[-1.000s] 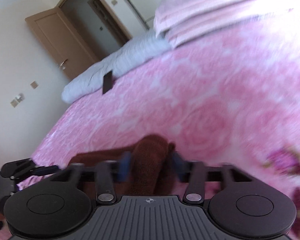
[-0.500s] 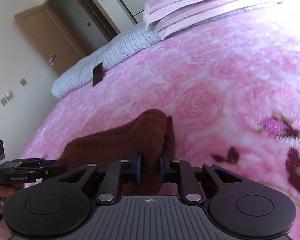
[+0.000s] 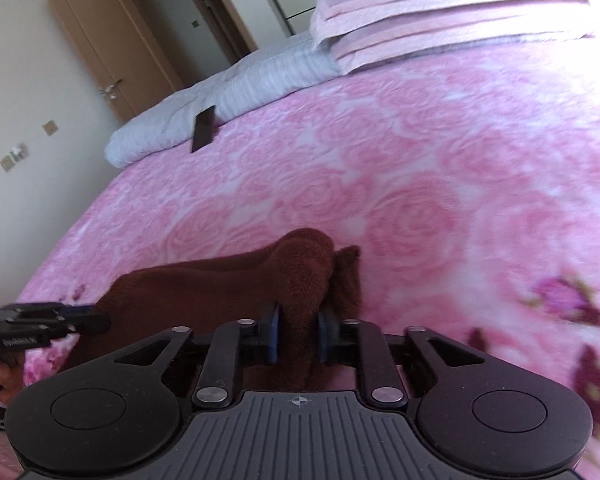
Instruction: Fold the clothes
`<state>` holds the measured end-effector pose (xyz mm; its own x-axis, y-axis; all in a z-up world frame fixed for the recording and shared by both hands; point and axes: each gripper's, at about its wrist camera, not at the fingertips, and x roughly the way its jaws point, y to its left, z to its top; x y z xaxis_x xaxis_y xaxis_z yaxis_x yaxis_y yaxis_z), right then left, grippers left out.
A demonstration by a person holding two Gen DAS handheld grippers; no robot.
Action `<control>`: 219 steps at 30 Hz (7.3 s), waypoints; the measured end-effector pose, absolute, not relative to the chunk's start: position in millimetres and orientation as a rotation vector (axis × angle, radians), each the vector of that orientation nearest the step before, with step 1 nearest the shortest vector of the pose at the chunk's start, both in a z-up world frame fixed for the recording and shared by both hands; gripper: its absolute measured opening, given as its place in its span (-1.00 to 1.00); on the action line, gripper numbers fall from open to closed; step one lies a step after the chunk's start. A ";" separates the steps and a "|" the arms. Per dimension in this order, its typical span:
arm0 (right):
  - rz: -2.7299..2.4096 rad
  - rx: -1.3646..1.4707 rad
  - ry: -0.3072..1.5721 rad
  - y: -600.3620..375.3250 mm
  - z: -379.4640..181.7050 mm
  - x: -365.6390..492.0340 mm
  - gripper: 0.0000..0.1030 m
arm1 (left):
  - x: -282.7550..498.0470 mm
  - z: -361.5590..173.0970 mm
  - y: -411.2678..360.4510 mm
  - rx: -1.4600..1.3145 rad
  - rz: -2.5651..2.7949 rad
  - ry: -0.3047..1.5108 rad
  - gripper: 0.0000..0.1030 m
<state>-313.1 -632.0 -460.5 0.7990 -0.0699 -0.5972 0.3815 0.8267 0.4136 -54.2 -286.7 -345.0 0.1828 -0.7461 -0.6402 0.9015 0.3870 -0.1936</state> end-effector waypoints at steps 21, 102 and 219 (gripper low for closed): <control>-0.174 0.402 0.584 -529.8 -444.2 -373.9 -0.18 | -83.3 -340.7 -260.4 0.353 -1.238 0.714 -0.50; -0.164 -0.788 0.781 -394.5 -503.3 -348.8 -0.08 | -232.8 -390.7 -264.7 1.396 -1.324 -0.062 -0.61; -0.864 -0.409 1.048 -982.6 -109.1 -732.9 -0.34 | -581.5 -118.7 -985.0 1.251 -1.705 -0.914 -0.54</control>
<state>-732.9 -982.6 -109.1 0.2223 -0.7827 -0.5814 0.4214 0.6148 -0.6666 -581.5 -985.0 -118.7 -0.1769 -0.9097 -0.3758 0.1908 -0.4063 0.8936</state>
